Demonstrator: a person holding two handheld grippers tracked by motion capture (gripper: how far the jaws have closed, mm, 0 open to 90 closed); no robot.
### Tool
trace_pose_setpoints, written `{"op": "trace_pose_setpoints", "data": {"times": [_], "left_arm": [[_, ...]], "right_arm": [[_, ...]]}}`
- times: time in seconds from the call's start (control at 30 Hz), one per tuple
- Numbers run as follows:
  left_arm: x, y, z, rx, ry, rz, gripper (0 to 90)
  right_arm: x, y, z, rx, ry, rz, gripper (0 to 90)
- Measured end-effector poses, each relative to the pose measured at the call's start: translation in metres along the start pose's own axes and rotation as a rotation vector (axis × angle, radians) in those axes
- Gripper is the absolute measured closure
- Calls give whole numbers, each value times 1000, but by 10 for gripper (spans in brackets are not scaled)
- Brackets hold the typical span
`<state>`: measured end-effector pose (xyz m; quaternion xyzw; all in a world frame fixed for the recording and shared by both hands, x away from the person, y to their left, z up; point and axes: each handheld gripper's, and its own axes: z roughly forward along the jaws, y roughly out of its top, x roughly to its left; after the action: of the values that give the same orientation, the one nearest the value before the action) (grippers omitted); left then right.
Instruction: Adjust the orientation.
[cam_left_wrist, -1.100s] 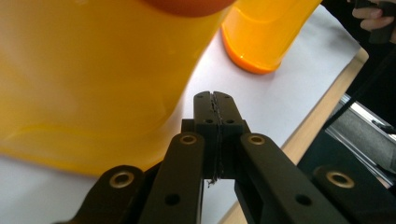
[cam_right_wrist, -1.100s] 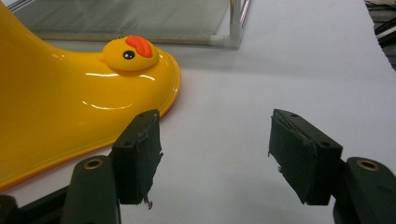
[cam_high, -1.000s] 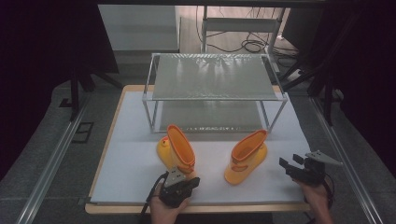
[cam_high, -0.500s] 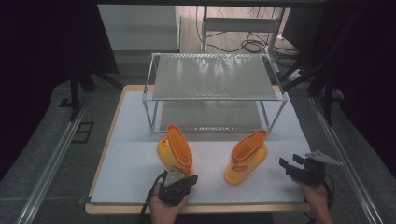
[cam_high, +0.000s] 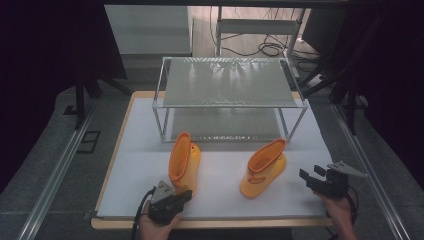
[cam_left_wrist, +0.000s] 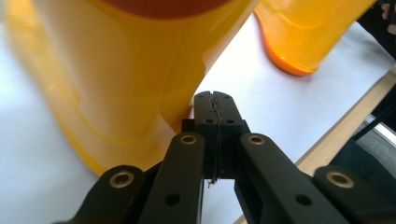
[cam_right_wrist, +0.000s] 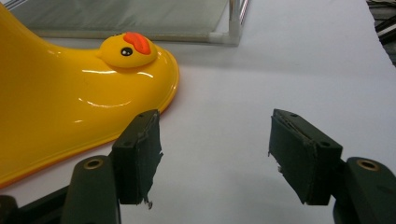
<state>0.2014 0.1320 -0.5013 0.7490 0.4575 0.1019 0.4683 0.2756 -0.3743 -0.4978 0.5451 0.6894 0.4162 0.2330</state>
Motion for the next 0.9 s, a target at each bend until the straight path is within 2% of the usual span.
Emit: {"op": "trace_pose_setpoints", "data": {"times": [0.07, 0.47, 0.6, 0.73, 0.9], "left_arm": [[10, -1, -7, -3, 7, -18, 900], [35, 0, -20, -4, 41, -62, 900], [46, 3, -25, -2, 51, -96, 891], [46, 3, -25, 3, 51, -97, 878], [32, 2, -22, 11, 29, -62, 865]], "right_arm": [[0, 0, 1, 5, 0, 0, 339], [-2, -1, 0, 8, -3, -1, 340], [-2, -1, 0, 7, -4, 0, 341], [-2, -1, 1, 7, -4, 2, 341], [-2, -1, 1, 12, -5, -1, 341]]}}
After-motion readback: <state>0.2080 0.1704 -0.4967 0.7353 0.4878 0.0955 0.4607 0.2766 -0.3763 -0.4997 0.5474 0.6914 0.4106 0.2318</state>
